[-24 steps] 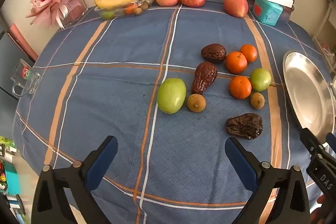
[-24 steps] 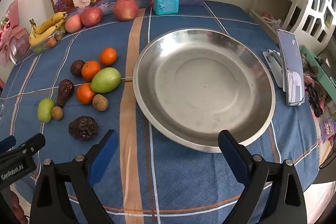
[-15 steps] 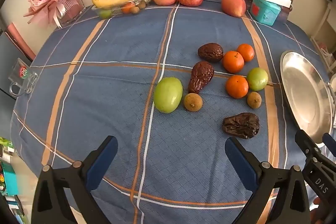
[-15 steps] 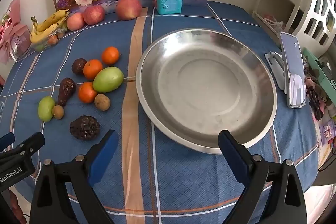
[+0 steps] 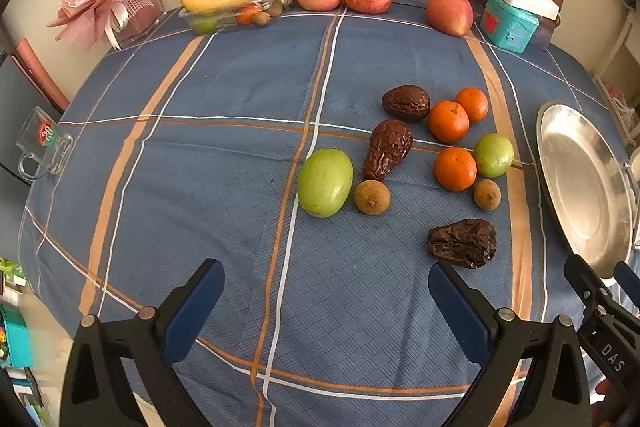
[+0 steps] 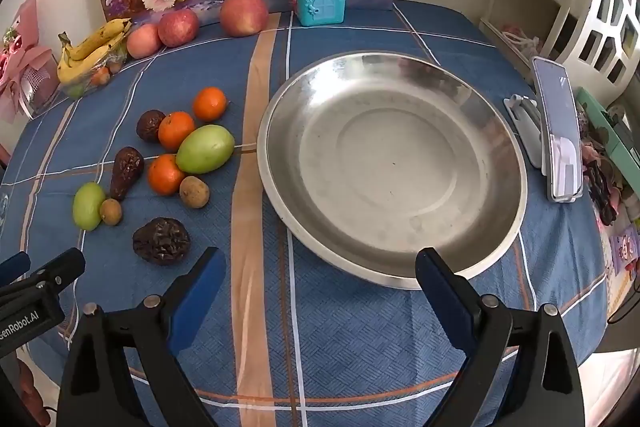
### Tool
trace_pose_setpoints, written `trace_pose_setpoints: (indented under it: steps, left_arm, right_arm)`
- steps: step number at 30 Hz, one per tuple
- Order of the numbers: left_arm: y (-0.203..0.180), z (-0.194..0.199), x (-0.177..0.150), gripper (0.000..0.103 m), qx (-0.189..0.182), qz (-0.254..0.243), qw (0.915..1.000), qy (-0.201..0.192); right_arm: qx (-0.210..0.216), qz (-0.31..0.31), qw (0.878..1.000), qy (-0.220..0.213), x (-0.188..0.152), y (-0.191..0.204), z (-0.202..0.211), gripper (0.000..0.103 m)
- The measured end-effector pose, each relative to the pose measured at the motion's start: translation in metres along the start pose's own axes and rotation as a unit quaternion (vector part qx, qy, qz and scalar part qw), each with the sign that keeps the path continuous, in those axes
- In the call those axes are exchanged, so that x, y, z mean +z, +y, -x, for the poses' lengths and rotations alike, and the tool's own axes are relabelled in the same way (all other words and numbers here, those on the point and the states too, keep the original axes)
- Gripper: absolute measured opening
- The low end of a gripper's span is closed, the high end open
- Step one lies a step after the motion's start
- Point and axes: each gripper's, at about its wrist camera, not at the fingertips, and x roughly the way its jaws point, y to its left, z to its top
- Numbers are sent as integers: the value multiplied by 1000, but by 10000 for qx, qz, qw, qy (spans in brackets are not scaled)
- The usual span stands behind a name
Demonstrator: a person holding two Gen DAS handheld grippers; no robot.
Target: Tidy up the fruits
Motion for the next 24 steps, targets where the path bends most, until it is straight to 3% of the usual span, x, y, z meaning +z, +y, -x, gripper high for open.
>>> trace_pose_setpoints:
  steps: [24]
  left_arm:
    - [2,-1,1,103,1,50,10000,37]
  right_arm:
    - [0,36,10000,19,-1,1,-1,96]
